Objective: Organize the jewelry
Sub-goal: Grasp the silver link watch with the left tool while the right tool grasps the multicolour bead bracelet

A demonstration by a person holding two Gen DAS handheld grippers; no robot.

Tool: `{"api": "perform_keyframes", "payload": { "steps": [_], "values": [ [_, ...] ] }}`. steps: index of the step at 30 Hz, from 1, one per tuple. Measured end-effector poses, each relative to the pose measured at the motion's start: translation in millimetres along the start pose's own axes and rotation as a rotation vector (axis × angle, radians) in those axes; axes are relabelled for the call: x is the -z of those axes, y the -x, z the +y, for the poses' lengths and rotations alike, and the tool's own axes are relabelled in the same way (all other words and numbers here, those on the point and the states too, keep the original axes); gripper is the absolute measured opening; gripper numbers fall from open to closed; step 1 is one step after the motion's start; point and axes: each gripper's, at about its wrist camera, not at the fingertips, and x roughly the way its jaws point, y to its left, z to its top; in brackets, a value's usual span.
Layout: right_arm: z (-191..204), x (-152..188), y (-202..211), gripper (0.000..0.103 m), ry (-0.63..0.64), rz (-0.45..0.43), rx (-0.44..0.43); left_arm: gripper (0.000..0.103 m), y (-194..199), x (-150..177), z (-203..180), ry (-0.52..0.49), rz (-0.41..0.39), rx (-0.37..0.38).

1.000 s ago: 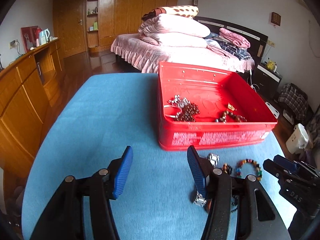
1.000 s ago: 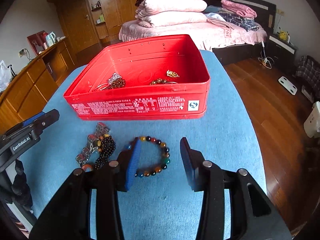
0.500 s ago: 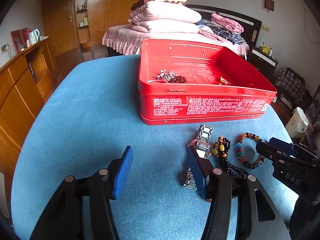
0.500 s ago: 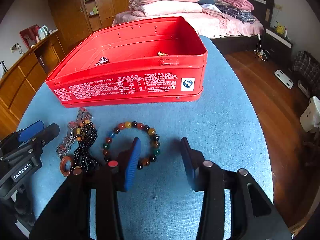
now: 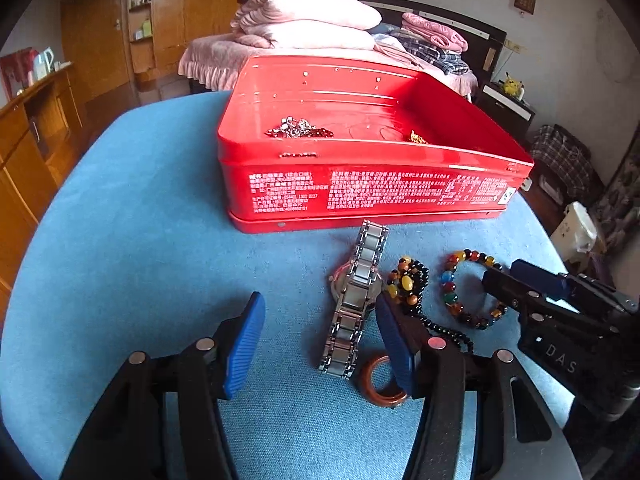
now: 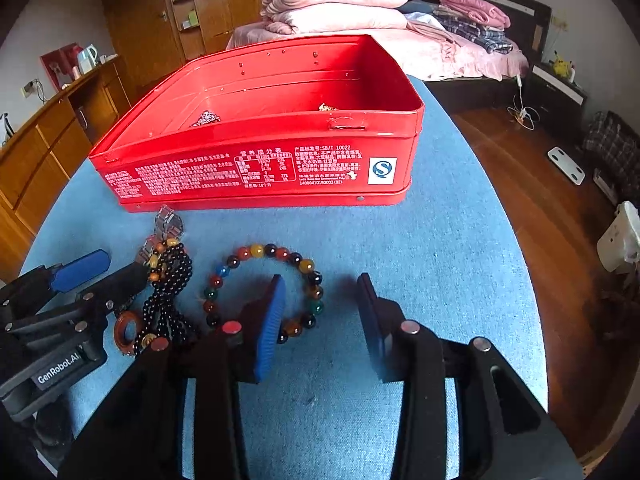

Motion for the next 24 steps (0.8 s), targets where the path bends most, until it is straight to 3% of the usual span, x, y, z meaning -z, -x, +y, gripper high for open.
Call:
{"api": "perform_keyframes", "payload": {
  "steps": [5,10,15,17,22,24],
  "values": [
    [1.7,-0.9,-0.5,0.036,0.010,-0.005,0.012,0.061,-7.4,-4.4,-9.5,-0.029,0.003,-0.020],
    [3.4,-1.3,-0.8,0.030,0.018,-0.009,0.004,0.059,-16.4,-15.8,-15.4,-0.030,0.010,-0.016],
    [2.9,-1.6,-1.1,0.027,0.017,-0.010,0.002,0.045,-21.6,-23.6,-16.4,-0.017,0.010,0.005],
    [1.6,-1.6,-1.1,0.023,0.013,-0.012,0.001,0.032,-21.1,-22.6,-13.7,-0.008,0.006,0.013],
    [-0.6,-0.6,-0.4,0.007,0.017,-0.009,-0.005,0.031,-19.9,-21.3,-9.9,0.003,0.004,0.031],
    [0.4,0.7,0.9,0.007,0.029,-0.008,-0.002,0.031,-17.1,-18.8,-7.9,0.006,0.002,0.032]
  ]
}}
